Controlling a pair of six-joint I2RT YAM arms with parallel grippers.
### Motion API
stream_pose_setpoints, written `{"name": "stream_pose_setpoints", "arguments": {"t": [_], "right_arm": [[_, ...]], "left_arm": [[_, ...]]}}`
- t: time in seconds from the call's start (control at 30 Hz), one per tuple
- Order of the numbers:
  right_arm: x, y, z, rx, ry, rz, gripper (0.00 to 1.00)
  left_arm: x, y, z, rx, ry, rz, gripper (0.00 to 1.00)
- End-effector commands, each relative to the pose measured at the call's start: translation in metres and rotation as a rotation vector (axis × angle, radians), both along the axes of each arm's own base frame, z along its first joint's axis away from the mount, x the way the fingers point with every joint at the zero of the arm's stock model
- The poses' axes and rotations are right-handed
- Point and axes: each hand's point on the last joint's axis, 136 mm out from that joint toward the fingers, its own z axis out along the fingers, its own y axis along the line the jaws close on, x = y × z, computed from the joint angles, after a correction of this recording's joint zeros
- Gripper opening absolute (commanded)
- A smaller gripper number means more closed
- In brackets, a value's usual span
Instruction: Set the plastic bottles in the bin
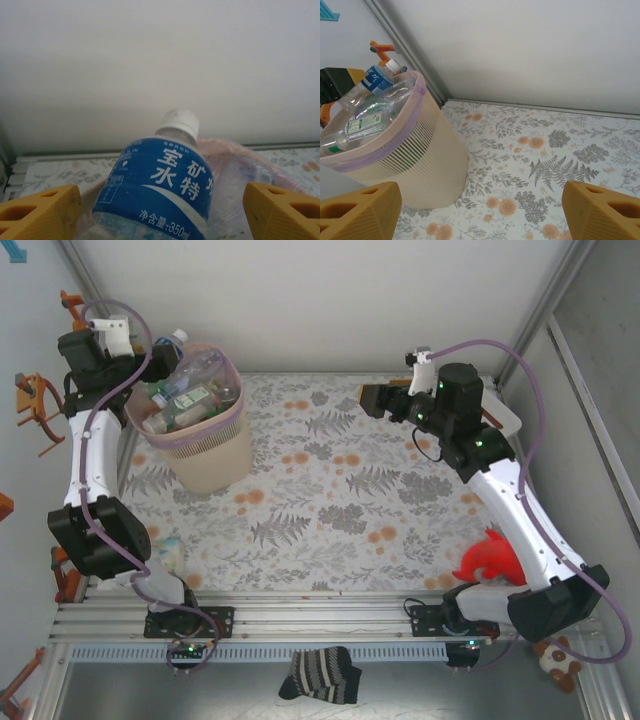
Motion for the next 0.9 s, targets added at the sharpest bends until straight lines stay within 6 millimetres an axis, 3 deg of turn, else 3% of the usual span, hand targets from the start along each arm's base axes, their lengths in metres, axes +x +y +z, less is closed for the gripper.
{"name": "stream_pose_setpoints", "arguments": {"t": [0.0, 0.17, 0.37, 0.5, 0.73, 0.87], "right_arm": [[-0.003, -0.005, 0.021, 0.021, -0.051, -0.009, 0.83], [-0.002, -0.004, 0.021, 0.019, -0.052, -0.008, 0.83], [-0.001, -0.003, 0.022, 0.02, -0.053, -0.008, 0.83], [0.001, -0.001, 0.021, 0.02, -0.049, 0.0, 0.83], [0.005, 0.003, 0.02, 0.031, -0.042, 0.014, 0.83], [0.006, 0.005, 0.02, 0.037, -0.039, 0.02, 0.83]], "left_arm": [[-0.002, 0.01, -0.023, 0.063, 0.11, 0.02, 0.84], [-0.004, -0.002, -0.037, 0.084, 0.178, -0.091, 0.75], [-0.02, -0.018, -0.044, 0.102, 0.219, -0.209, 0.67], [-0.033, -0.022, -0.059, 0.129, 0.29, -0.25, 0.63], [-0.049, -0.01, -0.089, 0.222, 0.421, -0.219, 0.63], [-0.05, 0.008, -0.106, 0.292, 0.485, -0.148, 0.63]]}}
